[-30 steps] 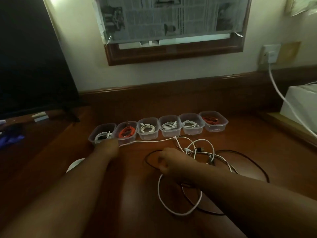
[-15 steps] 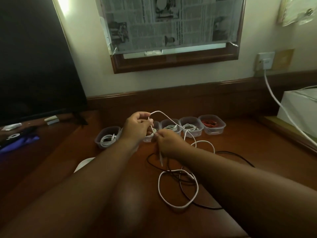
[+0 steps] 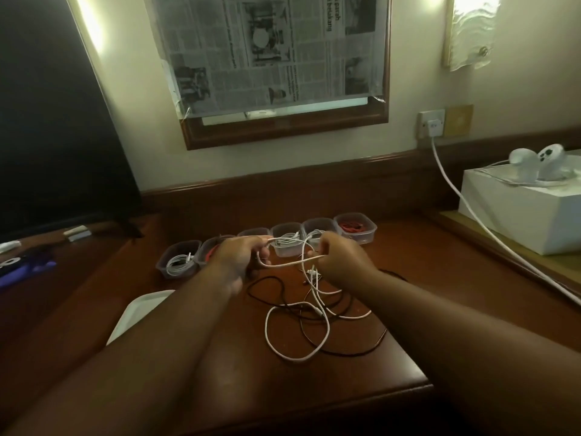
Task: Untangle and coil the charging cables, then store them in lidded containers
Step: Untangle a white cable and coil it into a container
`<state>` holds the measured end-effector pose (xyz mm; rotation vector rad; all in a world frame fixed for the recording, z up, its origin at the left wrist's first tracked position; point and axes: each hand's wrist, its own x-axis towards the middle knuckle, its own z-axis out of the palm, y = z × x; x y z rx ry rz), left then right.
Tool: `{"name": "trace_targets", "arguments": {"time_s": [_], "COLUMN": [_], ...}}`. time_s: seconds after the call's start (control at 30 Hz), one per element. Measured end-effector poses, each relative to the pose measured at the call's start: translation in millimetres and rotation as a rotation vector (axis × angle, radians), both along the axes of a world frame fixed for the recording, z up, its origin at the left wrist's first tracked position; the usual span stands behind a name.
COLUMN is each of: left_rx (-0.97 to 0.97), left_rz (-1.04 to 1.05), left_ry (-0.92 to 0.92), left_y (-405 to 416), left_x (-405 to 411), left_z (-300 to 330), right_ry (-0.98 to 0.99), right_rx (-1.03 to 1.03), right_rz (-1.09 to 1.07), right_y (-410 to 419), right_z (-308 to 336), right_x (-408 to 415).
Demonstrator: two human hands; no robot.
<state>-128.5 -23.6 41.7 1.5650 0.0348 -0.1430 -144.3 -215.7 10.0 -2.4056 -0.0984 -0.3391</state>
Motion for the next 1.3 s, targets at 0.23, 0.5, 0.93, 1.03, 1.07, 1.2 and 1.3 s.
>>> {"name": "trace_targets", "arguments": {"time_s": [0.23,0.5,0.93,1.03,1.07,1.2,1.3], "left_rx": [0.020,-0.322,0.585,0.320,0.220,0.011,-0.030], "left_rz": [-0.456,-0.099,-0.109,0.068,0.141,0.271,0.228], "left_ry": [-0.136,-0.110,-0.258,-0.160,-0.134,-0.164,-0.193], "left_y": [-3,-20,-74,-70,-69,-65,-73], "left_x": [-43,-10,73,83,85,90,84], "left_z": [4,-5,-55,-44,-33,23,60], "right_ry": [-0.032,-0.200,-0.288,-0.370,-0.388,-0.232,-0.139], "right_rx": [-0.107,-0.036,0.710,0.724,0.636,-0.029,-0.540], "right_rz": [0.060,0.068,0.107,0.152,0.166,0.204,0.218], "right_y": [-20,-24,-35,-49,-53,-59,-44], "right_z": [8,47,104,103,98,73,60], "right_x": [5,24,31,28,28,33,29]}}
